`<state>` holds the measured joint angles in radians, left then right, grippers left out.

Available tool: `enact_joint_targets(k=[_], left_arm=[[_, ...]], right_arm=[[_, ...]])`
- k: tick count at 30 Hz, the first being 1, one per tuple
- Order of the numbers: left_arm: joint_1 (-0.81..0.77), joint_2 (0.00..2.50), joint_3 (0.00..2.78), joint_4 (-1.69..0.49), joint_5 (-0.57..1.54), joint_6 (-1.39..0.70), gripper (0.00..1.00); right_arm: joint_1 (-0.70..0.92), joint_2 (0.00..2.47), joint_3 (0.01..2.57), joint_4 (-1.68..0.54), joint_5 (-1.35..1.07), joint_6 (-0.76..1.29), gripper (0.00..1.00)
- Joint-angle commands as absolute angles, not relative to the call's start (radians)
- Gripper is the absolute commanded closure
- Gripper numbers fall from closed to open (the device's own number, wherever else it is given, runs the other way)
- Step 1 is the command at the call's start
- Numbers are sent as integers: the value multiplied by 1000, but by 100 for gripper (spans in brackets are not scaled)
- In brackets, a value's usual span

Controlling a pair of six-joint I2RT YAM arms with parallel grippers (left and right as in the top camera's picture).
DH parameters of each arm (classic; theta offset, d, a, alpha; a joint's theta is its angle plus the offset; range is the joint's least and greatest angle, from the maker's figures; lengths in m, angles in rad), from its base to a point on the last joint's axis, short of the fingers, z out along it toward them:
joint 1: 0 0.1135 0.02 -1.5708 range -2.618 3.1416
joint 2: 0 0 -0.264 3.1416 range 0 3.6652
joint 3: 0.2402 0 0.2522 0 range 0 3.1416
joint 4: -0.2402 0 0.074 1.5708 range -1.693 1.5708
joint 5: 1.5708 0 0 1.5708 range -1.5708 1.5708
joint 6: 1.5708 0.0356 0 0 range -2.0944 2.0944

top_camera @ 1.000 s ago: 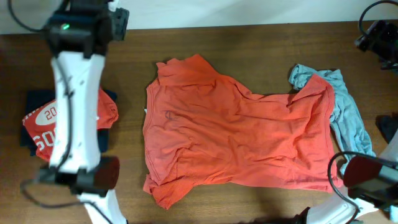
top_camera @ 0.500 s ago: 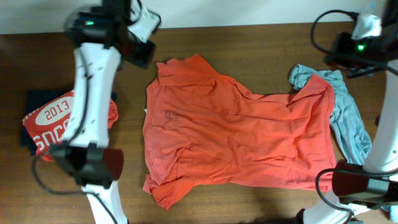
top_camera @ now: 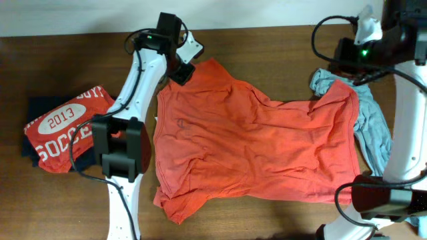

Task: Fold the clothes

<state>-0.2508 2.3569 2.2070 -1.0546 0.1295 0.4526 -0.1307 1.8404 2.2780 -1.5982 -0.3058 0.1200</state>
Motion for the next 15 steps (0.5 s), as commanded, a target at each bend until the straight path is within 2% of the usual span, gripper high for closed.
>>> enact_joint_targets(k=[1,3,5,10,15], left_arm=[[-262,2404,2208,-979,146,470,45],[-262,2425,2208,-931,146,470,39],[-262,2440,2208,-900,146,470,37],[-261,2487,2208,-820,141,470,30],[-261,2513,2208,-778,138,470,31]], right_arm=[[-122,1853,2206,-1581,-299,108,84],[-122,1853,2176,-1565,-299,108,71],[-122,1853,2156,-1551,-299,108,65],[-122,1853,2147,-1528,-299,108,61],[-122,1853,2147,-1519,-299,108,61]])
